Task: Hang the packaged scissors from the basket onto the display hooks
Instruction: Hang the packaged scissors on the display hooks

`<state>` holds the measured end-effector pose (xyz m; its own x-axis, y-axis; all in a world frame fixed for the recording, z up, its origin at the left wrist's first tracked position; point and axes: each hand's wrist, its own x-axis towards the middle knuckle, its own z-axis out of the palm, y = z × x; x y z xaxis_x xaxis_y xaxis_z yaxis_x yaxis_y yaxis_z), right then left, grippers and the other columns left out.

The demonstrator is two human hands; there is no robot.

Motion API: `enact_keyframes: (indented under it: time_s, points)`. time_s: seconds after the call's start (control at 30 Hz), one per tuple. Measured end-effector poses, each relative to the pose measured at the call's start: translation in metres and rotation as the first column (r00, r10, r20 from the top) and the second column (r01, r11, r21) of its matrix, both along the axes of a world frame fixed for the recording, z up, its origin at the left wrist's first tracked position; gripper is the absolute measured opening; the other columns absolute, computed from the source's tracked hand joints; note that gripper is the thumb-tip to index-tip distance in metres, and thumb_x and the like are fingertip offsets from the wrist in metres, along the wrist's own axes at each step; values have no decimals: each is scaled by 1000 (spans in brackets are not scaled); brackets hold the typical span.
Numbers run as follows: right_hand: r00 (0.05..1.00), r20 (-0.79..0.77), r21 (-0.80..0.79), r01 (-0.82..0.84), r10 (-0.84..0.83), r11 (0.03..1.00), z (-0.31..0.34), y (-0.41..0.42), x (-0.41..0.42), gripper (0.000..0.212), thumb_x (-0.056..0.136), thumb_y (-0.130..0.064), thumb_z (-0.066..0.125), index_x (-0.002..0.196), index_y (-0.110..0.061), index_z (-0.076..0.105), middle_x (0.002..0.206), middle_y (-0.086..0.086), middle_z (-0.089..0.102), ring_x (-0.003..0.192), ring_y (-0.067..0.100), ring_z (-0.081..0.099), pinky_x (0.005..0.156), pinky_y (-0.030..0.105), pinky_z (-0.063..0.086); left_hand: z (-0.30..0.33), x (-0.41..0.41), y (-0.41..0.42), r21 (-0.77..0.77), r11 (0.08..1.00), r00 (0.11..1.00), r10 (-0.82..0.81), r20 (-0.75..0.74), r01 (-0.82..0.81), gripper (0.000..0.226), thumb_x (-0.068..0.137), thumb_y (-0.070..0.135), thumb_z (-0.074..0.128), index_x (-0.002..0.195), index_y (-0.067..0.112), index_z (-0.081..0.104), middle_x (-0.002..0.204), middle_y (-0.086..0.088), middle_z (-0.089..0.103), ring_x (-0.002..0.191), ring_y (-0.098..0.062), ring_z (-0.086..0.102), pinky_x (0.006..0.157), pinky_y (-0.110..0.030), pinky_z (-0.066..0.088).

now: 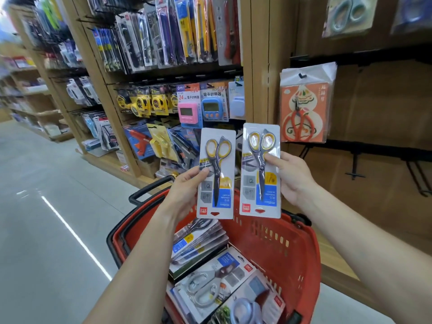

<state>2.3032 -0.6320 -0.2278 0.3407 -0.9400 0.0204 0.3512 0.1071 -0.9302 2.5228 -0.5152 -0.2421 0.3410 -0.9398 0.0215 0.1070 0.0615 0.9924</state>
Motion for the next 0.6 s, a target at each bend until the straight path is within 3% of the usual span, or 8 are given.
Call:
enact_keyframes:
  time_s: [0.17, 0.23, 0.43, 0.6]
  points:
    - [1000, 17, -7, -13, 13, 1000, -1, 8, 12, 20, 101, -6, 63, 119, 1, 69, 110, 20, 77, 93, 30, 76, 78, 40, 65, 0, -24, -10, -10, 994, 993, -112, -43, 111, 25, 106, 17, 58, 119, 3, 74, 115, -19, 77, 98, -27, 76, 81, -38, 65]
    - [1000, 31, -19, 4, -4, 1000, 0, 8, 13, 22, 101, -5, 63, 122, 0, 68, 112, 20, 76, 102, 35, 74, 88, 48, 62, 1, -37, -16, -20, 986, 985, -164, -50, 163, 24, 107, 16, 57, 118, 5, 75, 115, -19, 77, 96, -27, 77, 79, -37, 65]
    - [996, 55, -42, 69, -67, 997, 17, 1, -20, 25, 98, -3, 66, 123, -2, 61, 111, 21, 76, 108, 43, 71, 97, 60, 56, 9, -75, -42, -131, 966, 967, -235, -99, 221, 33, 109, 18, 51, 134, 7, 69, 132, -18, 72, 122, -35, 69, 104, -50, 56]
    - [992, 77, -127, 108, -99, 986, 35, -5, -65, 31, 97, 1, 65, 127, -7, 61, 108, 15, 78, 102, 37, 73, 94, 55, 58, 23, -124, -72, -208, 943, 941, -295, -164, 259, 37, 112, 25, 44, 141, 15, 64, 138, -14, 69, 130, -34, 64, 112, -52, 46]
